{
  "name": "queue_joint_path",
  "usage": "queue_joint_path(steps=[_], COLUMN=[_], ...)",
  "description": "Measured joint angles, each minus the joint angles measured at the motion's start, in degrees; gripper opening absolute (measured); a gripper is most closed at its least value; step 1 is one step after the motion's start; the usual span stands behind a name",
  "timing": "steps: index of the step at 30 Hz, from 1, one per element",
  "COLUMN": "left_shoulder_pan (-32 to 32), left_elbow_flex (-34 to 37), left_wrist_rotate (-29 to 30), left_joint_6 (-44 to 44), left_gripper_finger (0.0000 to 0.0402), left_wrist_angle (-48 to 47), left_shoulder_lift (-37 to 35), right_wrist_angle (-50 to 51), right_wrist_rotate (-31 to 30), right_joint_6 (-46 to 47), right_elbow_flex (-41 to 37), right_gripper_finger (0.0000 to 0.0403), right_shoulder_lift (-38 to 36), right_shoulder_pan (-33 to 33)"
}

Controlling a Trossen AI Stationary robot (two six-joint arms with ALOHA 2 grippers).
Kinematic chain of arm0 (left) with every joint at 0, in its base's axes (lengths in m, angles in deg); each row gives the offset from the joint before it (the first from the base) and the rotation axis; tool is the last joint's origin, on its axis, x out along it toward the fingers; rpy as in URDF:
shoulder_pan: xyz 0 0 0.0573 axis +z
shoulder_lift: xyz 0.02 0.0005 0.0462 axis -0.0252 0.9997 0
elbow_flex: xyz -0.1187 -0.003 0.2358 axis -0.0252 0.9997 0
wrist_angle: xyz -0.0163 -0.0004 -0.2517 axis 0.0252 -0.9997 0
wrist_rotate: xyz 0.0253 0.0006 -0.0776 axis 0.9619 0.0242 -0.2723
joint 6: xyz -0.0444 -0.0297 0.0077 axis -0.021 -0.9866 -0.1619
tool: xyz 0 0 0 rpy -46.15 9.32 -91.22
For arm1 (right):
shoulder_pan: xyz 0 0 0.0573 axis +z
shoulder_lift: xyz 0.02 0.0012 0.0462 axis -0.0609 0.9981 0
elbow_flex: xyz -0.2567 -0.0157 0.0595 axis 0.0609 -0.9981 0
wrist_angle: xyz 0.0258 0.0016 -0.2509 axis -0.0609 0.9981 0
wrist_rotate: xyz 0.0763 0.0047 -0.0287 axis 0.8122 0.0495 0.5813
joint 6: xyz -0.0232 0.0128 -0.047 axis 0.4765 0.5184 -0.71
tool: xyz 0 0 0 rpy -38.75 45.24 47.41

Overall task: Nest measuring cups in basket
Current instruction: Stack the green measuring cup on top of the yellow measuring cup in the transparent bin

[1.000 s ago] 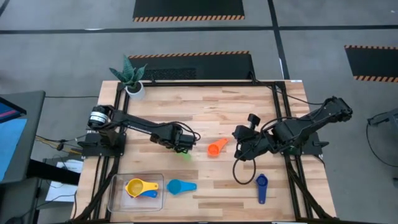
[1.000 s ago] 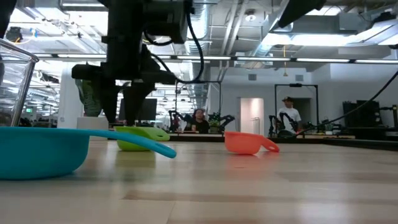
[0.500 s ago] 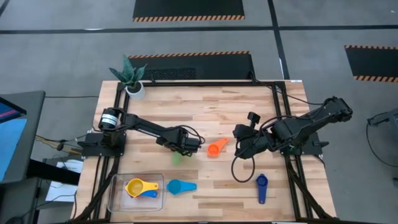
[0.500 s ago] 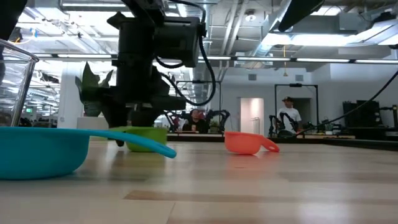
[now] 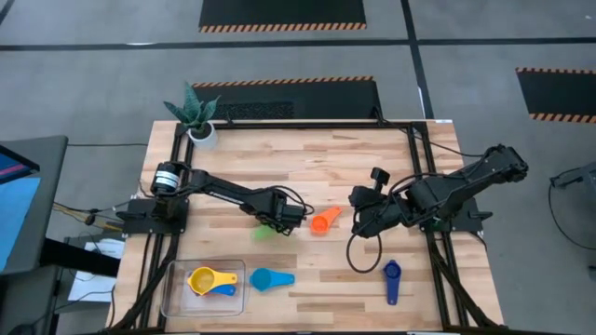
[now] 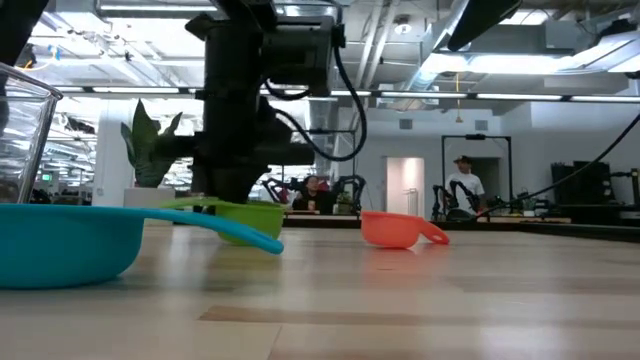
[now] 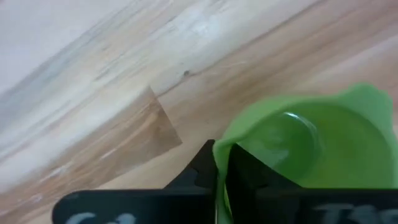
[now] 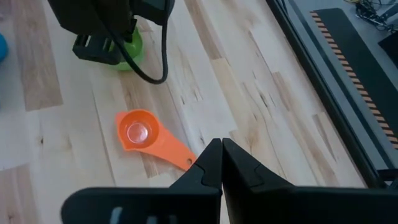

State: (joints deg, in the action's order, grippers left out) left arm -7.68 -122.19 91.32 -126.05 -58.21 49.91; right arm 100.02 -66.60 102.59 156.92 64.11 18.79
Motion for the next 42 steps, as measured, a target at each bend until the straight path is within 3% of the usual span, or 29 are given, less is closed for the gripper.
queue_joint_path(steps=[7, 12, 16, 24, 29, 35, 42], left_shoulder_pan=[-0.7, -1.4, -1.3, -1.9, -3.5, -5.3, -6.8], left_elbow_flex=[-9.0, -10.7, -10.8, -10.8, -8.6, -4.9, -4.2], left_wrist_rotate=[2.5, 3.6, 2.1, -2.0, -4.1, -5.7, -5.7], left_joint_6=[7.1, 9.4, 5.9, -13.0, -19.9, -25.9, -25.8], left_gripper_finger=[0.0001, 0.0000, 0.0000, 0.0000, 0.0000, 0.0000, 0.0009], left_wrist_angle=[-16.1, -19.3, -17.9, -14.0, -6.6, 2.9, 4.9], left_shoulder_lift=[-0.1, -0.2, 0.3, 0.4, 0.4, 0.5, 0.6], right_wrist_angle=[0.0, 0.0, 0.0, -0.5, -2.1, -5.1, -5.9], right_wrist_rotate=[0.0, 0.0, 0.0, 0.0, 0.0, 0.1, 0.1], right_joint_6=[0.0, 0.0, 0.1, 0.5, 0.5, 0.6, 0.5], right_elbow_flex=[0.0, 0.0, 0.0, 0.0, 0.0, 0.0, 0.1], right_gripper_finger=[0.0025, 0.0024, 0.0021, 0.0026, 0.0023, 0.0023, 0.0023], right_shoulder_lift=[0.0, 0.0, 0.0, 0.0, 0.0, 0.0, 0.0], right_shoulder_pan=[0.0, 0.0, 0.0, 0.0, 0.0, 0.0, 0.0])
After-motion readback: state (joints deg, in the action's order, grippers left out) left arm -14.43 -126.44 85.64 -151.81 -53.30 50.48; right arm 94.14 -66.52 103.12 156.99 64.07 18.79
